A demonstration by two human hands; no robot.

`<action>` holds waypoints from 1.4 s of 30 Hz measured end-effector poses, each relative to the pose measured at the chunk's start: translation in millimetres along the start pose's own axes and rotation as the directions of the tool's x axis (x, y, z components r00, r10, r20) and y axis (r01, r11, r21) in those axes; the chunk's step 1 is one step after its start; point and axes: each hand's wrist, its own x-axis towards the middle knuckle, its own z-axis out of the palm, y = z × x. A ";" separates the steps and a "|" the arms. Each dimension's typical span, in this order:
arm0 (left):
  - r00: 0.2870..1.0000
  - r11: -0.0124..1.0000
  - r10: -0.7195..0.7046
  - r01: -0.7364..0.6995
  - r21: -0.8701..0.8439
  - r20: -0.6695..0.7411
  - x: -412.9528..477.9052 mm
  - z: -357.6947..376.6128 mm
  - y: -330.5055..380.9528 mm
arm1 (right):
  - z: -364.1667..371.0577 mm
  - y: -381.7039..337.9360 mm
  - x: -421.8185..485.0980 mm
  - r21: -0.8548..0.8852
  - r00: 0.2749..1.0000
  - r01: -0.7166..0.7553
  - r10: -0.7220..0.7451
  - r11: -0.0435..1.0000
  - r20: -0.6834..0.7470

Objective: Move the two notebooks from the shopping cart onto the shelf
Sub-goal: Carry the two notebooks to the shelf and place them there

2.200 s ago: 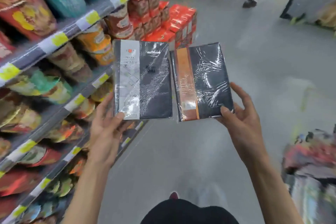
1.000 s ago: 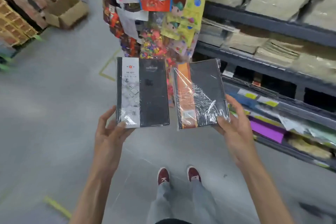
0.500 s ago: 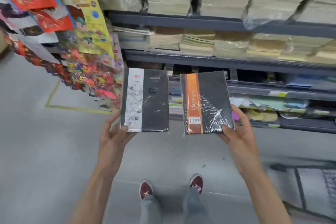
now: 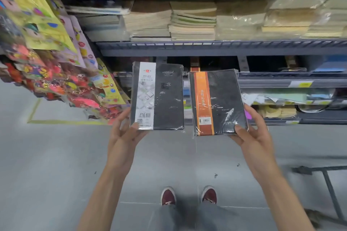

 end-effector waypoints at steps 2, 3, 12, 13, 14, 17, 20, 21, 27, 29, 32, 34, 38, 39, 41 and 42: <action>1.000 1.000 0.015 -0.015 0.002 0.025 16.2 -3.0 -12.0 | 4.1 16.4 12.6 0.014 1.000 0.017 -0.017 1.000 -0.013; 0.999 1.000 0.023 -0.023 -0.003 0.035 24.4 -4.1 -17.9 | 5.4 24.2 19.2 0.026 0.999 0.028 -0.027 0.999 -0.020; 0.984 0.987 0.151 -0.145 -0.062 0.098 88.9 -3.1 -75.3 | 5.1 99.0 87.0 0.077 0.987 0.154 -0.150 0.985 -0.054; 0.979 0.983 0.177 -0.169 -0.075 0.105 95.5 -2.9 -81.8 | 5.3 105.9 94.5 0.091 0.984 0.174 -0.170 0.981 -0.049; 0.973 0.976 0.204 -0.194 -0.098 0.109 102.2 -2.9 -88.0 | 5.1 112.7 101.9 0.109 0.981 0.193 -0.188 0.975 -0.049; 0.954 0.953 0.279 -0.261 -0.153 0.108 122.8 -1.5 -104.6 | 3.6 129.6 123.9 0.153 0.969 0.246 -0.242 0.957 -0.043; 0.920 0.917 0.373 -0.345 -0.199 0.125 141.8 2.5 -116.5 | 1.1 142.1 146.8 0.188 0.953 0.302 -0.302 0.935 -0.029; 0.908 0.906 0.398 -0.366 -0.212 0.131 148.3 3.7 -120.4 | 0.6 145.3 153.5 0.193 0.947 0.320 -0.322 0.927 -0.024; 0.873 0.872 0.466 -0.426 -0.243 0.143 173.2 10.4 -135.2 | -2.7 159.4 179.6 0.196 0.924 0.379 -0.380 0.904 -0.032; 0.866 0.863 0.481 -0.441 -0.248 0.134 178.6 12.2 -134.1 | -2.1 157.2 184.0 0.208 0.921 0.388 -0.386 0.898 -0.048; 0.864 0.855 0.492 -0.456 -0.246 0.109 188.7 15.2 -131.0 | 3.5 150.5 189.6 0.231 0.911 0.406 -0.411 0.884 -0.029; 0.870 0.861 0.483 -0.451 -0.237 0.098 195.8 17.6 -129.4 | 8.6 146.0 192.8 0.248 0.910 0.402 -0.413 0.881 -0.008; 0.867 0.856 0.489 -0.456 -0.242 0.098 206.6 22.4 -123.1 | 17.7 139.2 198.8 0.273 0.912 0.394 -0.410 0.878 0.000; 0.863 0.853 0.496 -0.463 -0.243 0.095 208.5 23.6 -121.2 | 19.9 137.7 200.4 0.273 0.911 0.397 -0.412 0.876 -0.003; 0.857 0.847 0.507 -0.475 -0.239 0.094 213.6 25.0 -117.4 | 24.0 135.3 204.3 0.264 0.910 0.405 -0.415 0.876 -0.016; 0.856 0.847 0.509 -0.478 -0.234 0.091 216.3 25.3 -115.4 | 26.2 134.6 206.0 0.255 0.909 0.408 -0.417 0.877 -0.021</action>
